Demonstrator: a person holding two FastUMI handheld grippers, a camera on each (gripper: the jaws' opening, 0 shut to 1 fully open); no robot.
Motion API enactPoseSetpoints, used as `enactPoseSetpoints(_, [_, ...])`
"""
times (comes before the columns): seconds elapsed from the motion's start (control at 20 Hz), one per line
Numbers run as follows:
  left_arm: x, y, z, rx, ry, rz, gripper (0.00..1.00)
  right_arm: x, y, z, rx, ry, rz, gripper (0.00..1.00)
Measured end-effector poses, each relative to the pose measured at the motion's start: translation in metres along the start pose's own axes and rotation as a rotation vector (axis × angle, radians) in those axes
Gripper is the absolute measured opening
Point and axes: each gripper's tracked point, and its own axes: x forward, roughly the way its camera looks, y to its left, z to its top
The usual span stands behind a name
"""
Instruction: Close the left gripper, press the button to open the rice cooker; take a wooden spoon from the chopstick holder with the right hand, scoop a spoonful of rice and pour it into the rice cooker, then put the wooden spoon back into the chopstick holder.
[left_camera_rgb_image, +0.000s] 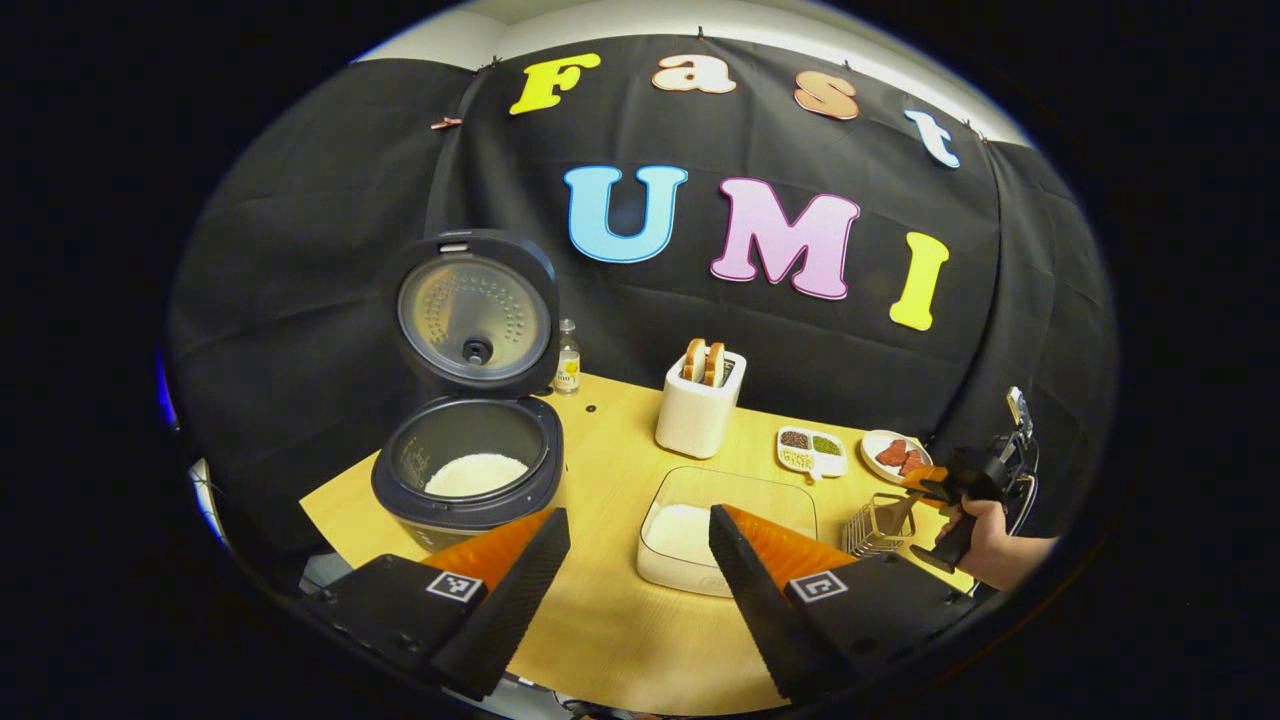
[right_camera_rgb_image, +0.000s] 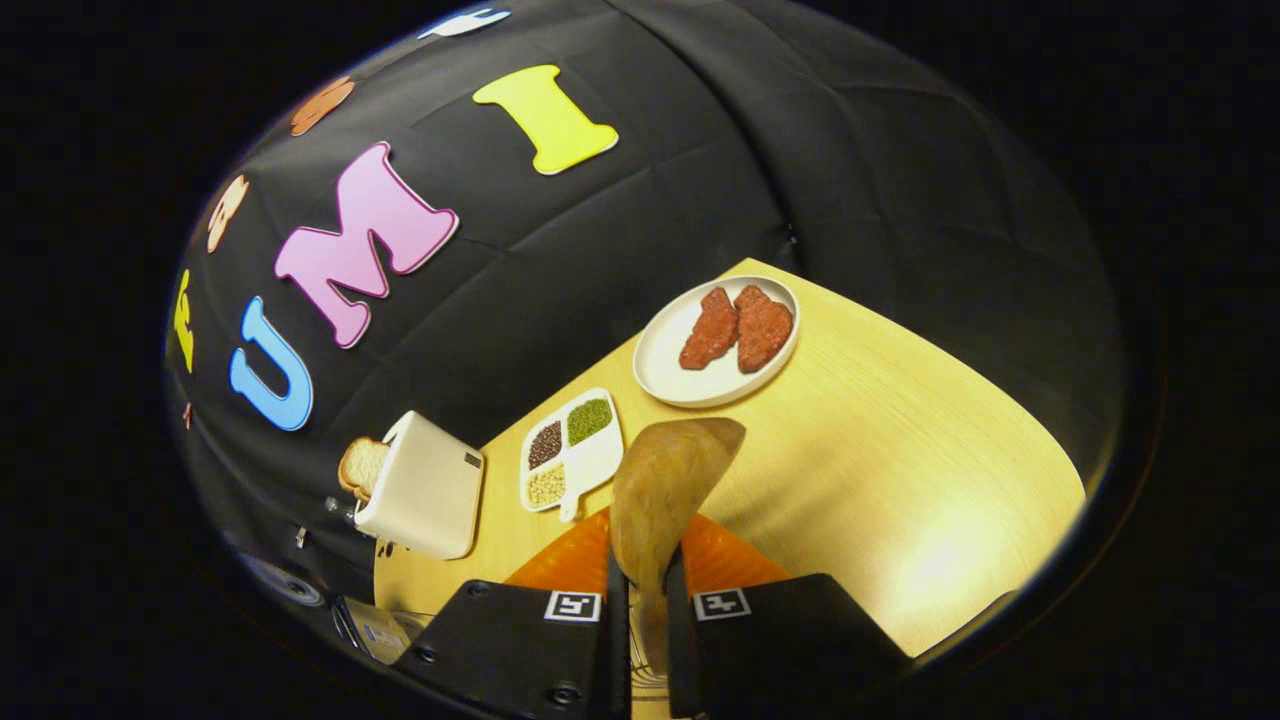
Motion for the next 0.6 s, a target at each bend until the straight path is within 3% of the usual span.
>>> enactPoseSetpoints(0.35, [-0.005,0.004,0.001,-0.021,-0.018,-0.031,0.95,-0.037,0.035,0.031,-0.108,-0.112,0.07,0.16])
enactPoseSetpoints(0.6, [-0.008,0.017,0.02,0.058,-0.078,-0.061,0.95,-0.075,0.075,0.045,-0.168,-0.166,0.145,0.16])
